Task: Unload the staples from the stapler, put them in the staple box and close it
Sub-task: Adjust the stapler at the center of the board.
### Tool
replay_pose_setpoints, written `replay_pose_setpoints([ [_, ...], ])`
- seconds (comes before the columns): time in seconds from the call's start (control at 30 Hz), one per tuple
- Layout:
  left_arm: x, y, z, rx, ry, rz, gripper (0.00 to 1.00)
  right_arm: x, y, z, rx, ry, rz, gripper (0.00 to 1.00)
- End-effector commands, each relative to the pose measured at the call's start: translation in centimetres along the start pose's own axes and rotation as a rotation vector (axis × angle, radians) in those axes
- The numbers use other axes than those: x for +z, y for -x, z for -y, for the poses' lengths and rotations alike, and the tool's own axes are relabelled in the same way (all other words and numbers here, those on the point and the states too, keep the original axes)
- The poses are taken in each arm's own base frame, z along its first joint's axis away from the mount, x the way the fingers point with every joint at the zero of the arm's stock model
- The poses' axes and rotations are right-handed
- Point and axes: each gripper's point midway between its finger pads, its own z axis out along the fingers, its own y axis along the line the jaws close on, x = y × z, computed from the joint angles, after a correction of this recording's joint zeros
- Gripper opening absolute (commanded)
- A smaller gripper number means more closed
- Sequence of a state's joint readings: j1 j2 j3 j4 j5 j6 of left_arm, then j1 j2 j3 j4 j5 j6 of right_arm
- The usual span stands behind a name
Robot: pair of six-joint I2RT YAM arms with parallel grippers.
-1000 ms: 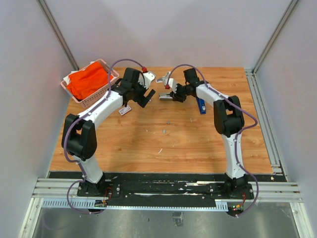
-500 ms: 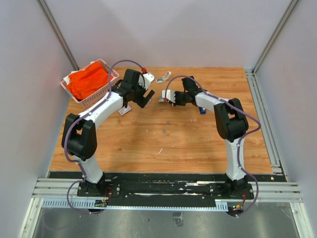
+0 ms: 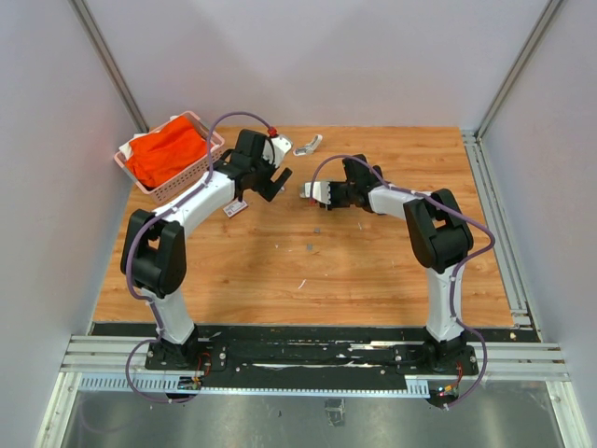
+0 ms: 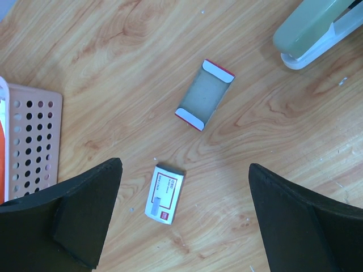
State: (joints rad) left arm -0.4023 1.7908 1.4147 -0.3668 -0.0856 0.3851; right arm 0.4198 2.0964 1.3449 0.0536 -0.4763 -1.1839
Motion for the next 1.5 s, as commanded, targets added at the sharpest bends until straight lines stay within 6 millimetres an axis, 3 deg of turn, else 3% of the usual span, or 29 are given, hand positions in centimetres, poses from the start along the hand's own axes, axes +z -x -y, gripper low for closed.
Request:
replay_pose_setpoints([
  [0.0, -0.1, 2.0, -1.2, -0.008, 0.036, 0.059, 0.98, 0.1, -0.6, -4.6, 0.081, 0.127, -0.039, 0.31],
  [0.17, 0.2, 2.8, -0.7, -0.008, 0.002, 0.077, 0.98, -1.3, 1.0, -3.9, 0.121, 0.137, -0.015, 0.4],
  [0.27, 0.5, 3.7, -0.6, -0.01, -0.014, 0.096, 0.98, -1.2, 1.3, -4.7, 0.156, 0.179, -0.004, 0.41],
  [0.47, 1.3, 6.8, 0.8, -0.016, -0.119, 0.161, 0.98, -2.2, 2.7, -3.1, 0.259, 0.17, 0.048, 0.4],
  [0.63, 3.5, 9.0, 3.4, -0.024, -0.253, 0.157, 0.98, -1.8, 2.2, -3.9, 0.228, 0.187, 0.031, 0.32],
  [0.7, 4.1, 9.8, 4.6, -0.036, -0.314, 0.169, 0.98, -1.8, 1.8, -3.7, 0.228, 0.173, 0.013, 0.23],
  [0.9, 6.7, 8.8, 7.7, -0.081, -0.455, 0.115, 0.98, -1.4, 0.1, -4.7, 0.137, 0.145, -0.051, 0.13],
  [1.1, 5.9, 7.5, 11.5, -0.099, -0.658, 0.108, 0.99, -1.2, -1.0, -5.0, -0.004, 0.054, -0.102, 0.03],
  [1.47, 7.3, 5.6, 13.0, -0.137, -0.72, 0.027, 0.97, -0.8, -2.0, -6.3, -0.229, -0.016, -0.177, 0.01],
])
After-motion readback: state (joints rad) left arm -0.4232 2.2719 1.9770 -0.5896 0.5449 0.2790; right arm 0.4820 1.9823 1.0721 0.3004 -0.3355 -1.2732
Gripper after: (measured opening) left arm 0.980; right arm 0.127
